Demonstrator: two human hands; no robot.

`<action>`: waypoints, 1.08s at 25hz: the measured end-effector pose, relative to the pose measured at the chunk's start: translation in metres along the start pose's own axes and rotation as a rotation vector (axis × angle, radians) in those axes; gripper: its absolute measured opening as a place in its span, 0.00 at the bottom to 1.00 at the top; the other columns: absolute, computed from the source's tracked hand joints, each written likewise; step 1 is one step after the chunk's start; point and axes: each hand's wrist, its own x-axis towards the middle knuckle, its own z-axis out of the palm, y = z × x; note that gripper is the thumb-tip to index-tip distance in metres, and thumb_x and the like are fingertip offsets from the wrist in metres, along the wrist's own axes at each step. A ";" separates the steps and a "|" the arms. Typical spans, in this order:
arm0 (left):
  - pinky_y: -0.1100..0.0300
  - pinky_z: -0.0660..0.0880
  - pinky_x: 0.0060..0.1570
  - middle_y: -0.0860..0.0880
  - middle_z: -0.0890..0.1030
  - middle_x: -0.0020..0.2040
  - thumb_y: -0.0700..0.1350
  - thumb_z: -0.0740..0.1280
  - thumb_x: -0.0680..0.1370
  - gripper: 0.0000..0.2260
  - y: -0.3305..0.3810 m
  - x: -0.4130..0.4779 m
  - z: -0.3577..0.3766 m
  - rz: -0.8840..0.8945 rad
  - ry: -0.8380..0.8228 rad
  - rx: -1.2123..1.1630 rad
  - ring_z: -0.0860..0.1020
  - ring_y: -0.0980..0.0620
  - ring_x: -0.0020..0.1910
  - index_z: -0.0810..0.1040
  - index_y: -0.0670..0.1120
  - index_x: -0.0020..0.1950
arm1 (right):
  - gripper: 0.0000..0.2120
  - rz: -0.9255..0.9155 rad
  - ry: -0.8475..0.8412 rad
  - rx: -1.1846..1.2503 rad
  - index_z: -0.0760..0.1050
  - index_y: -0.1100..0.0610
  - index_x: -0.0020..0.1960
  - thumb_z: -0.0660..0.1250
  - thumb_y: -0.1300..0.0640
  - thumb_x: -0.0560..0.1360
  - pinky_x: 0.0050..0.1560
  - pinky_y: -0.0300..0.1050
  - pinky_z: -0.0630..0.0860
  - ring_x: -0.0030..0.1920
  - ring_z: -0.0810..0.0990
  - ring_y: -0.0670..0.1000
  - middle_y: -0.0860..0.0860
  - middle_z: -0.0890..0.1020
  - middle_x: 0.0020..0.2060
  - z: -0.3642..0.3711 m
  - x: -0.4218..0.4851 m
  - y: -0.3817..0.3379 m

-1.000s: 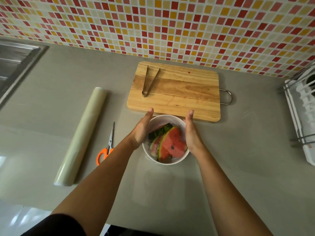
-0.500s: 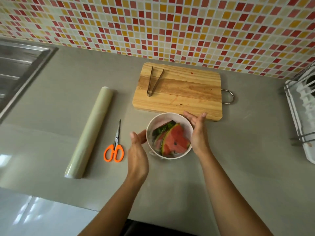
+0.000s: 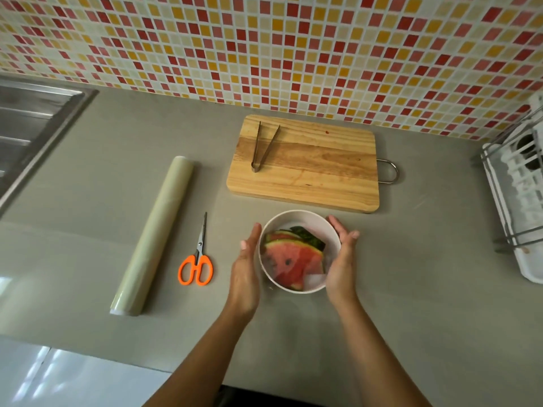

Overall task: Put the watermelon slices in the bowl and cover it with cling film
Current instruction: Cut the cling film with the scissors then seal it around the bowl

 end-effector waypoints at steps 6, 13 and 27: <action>0.51 0.65 0.70 0.48 0.64 0.75 0.57 0.41 0.82 0.27 0.021 0.064 -0.011 -0.071 -0.006 -0.051 0.65 0.51 0.72 0.60 0.46 0.75 | 0.27 -0.097 0.096 -0.027 0.61 0.52 0.72 0.45 0.40 0.78 0.52 0.17 0.63 0.66 0.66 0.39 0.46 0.67 0.68 0.011 -0.013 0.007; 0.50 0.75 0.56 0.42 0.80 0.56 0.59 0.45 0.80 0.27 0.025 0.077 -0.003 -0.190 -0.207 -0.119 0.78 0.45 0.58 0.76 0.45 0.62 | 0.26 -0.012 -0.078 0.053 0.70 0.54 0.66 0.48 0.41 0.77 0.60 0.38 0.73 0.62 0.75 0.47 0.53 0.75 0.64 0.022 0.021 -0.001; 0.49 0.77 0.56 0.42 0.83 0.53 0.68 0.41 0.77 0.33 0.029 0.077 -0.003 -0.259 -0.192 0.188 0.81 0.47 0.54 0.79 0.51 0.56 | 0.24 0.132 -0.055 0.220 0.77 0.49 0.52 0.47 0.38 0.78 0.63 0.53 0.73 0.57 0.79 0.54 0.60 0.81 0.56 0.024 0.023 -0.004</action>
